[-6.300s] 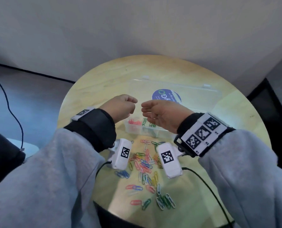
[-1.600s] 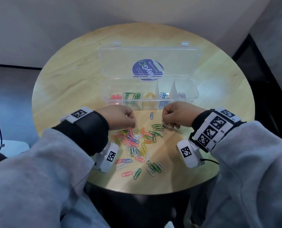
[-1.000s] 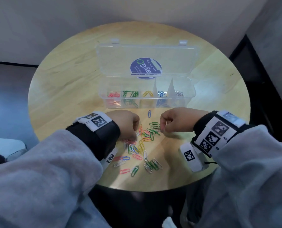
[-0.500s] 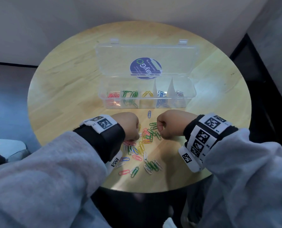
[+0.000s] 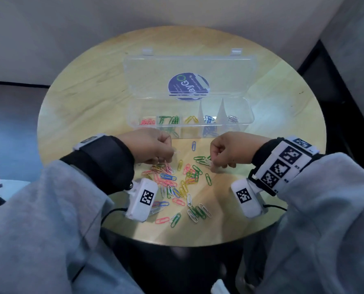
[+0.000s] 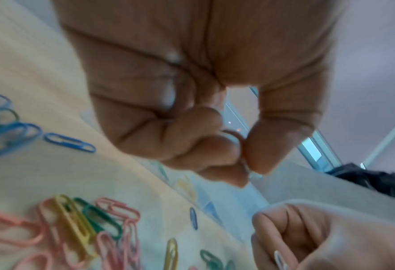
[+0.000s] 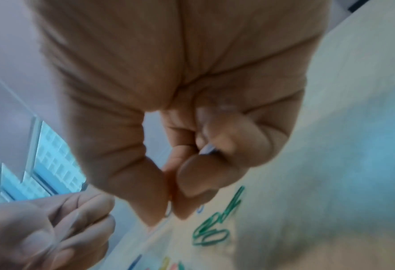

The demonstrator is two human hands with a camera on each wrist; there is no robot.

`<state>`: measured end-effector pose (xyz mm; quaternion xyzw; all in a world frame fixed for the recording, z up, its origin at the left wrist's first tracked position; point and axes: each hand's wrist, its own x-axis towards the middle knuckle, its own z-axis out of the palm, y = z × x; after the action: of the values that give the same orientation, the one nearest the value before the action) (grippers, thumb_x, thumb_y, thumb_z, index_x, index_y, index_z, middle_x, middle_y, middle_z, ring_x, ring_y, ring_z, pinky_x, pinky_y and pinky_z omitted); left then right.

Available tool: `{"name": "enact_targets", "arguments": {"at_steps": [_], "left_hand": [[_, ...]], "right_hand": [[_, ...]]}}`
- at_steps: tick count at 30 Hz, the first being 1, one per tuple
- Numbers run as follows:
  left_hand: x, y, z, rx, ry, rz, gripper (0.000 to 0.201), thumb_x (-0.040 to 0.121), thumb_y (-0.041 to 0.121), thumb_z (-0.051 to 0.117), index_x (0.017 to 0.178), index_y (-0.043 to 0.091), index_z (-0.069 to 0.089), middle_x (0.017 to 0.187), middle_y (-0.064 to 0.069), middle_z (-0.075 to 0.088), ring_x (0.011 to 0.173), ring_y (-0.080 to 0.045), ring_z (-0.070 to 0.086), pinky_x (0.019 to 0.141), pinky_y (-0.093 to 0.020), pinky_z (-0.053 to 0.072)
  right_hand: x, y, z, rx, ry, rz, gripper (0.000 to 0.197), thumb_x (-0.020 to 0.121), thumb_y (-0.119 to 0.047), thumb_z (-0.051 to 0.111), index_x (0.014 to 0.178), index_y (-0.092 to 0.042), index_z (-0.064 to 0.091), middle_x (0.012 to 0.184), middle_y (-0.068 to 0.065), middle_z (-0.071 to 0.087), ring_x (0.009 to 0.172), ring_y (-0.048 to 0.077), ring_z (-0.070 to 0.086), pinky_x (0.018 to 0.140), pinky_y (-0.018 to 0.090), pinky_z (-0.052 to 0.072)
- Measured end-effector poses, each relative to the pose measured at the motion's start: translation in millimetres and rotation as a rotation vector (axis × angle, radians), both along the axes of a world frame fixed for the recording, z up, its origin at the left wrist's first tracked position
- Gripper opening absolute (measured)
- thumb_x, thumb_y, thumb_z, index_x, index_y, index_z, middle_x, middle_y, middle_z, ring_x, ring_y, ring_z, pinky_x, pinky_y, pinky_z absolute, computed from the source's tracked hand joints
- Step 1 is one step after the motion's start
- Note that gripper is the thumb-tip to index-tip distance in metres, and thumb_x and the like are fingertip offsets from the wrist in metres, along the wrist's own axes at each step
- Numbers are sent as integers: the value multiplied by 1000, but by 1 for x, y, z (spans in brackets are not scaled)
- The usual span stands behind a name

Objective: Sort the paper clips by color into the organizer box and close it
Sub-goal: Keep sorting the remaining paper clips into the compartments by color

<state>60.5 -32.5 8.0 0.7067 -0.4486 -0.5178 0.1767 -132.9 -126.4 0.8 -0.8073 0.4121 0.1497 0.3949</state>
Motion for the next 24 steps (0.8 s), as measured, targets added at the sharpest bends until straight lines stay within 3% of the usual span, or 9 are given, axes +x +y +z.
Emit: {"name": "enact_targets", "arguments": {"at_steps": [4, 6, 9, 13, 18, 21, 24], "left_hand": [[8, 1, -1, -14, 220, 147, 27, 79, -12, 49, 75, 14, 57, 48, 1, 49, 35, -4, 43, 36, -11, 31], [11, 2, -2, 5, 279, 186, 34, 79, -9, 41, 84, 16, 64, 47, 2, 45, 36, -6, 41, 36, -13, 29], [12, 4, -5, 63, 317, 203, 40, 82, -7, 27, 80, 11, 63, 54, -2, 40, 37, -8, 40, 35, -15, 28], [13, 6, -5, 122, 396, 260, 35, 85, -2, 26, 67, 7, 54, 49, -3, 46, 37, -10, 46, 34, -12, 35], [9, 3, -5, 11, 359, 320, 44, 90, 13, 47, 47, 14, 38, 44, -1, 41, 33, -11, 39, 33, -13, 27], [6, 2, -5, -24, 282, 292, 41, 88, 3, 53, 54, 15, 33, 39, 2, 38, 30, -7, 36, 31, -11, 20], [5, 2, -7, -37, 190, 202, 44, 85, -7, 52, 56, 18, 29, 40, 3, 37, 32, -7, 34, 32, -12, 18]], "right_hand": [[2, 1, -4, 204, -189, -121, 20, 81, 4, 60, 78, -16, 60, 54, -5, 55, 48, 9, 51, 50, 20, 43], [3, 2, -4, 265, -228, -151, 25, 84, 7, 51, 89, -14, 65, 57, -2, 51, 43, 5, 49, 50, 19, 43], [5, 6, -4, 375, -238, -183, 30, 85, 9, 40, 79, -9, 64, 65, 5, 51, 49, 9, 47, 48, 18, 42], [10, 11, -7, 473, -253, -202, 33, 86, 11, 33, 68, -6, 55, 68, 8, 51, 54, 14, 51, 46, 20, 43], [14, 21, -8, 327, -148, 11, 23, 85, 1, 49, 70, -16, 56, 66, 0, 54, 61, 16, 51, 51, 22, 41], [16, 27, -6, 136, -64, 230, 16, 81, -12, 62, 73, -26, 60, 57, -11, 51, 57, 6, 45, 59, 21, 38], [22, 35, -3, 80, -40, 352, 12, 79, -13, 67, 82, -24, 65, 48, -9, 42, 44, 3, 38, 51, 14, 32]]}}
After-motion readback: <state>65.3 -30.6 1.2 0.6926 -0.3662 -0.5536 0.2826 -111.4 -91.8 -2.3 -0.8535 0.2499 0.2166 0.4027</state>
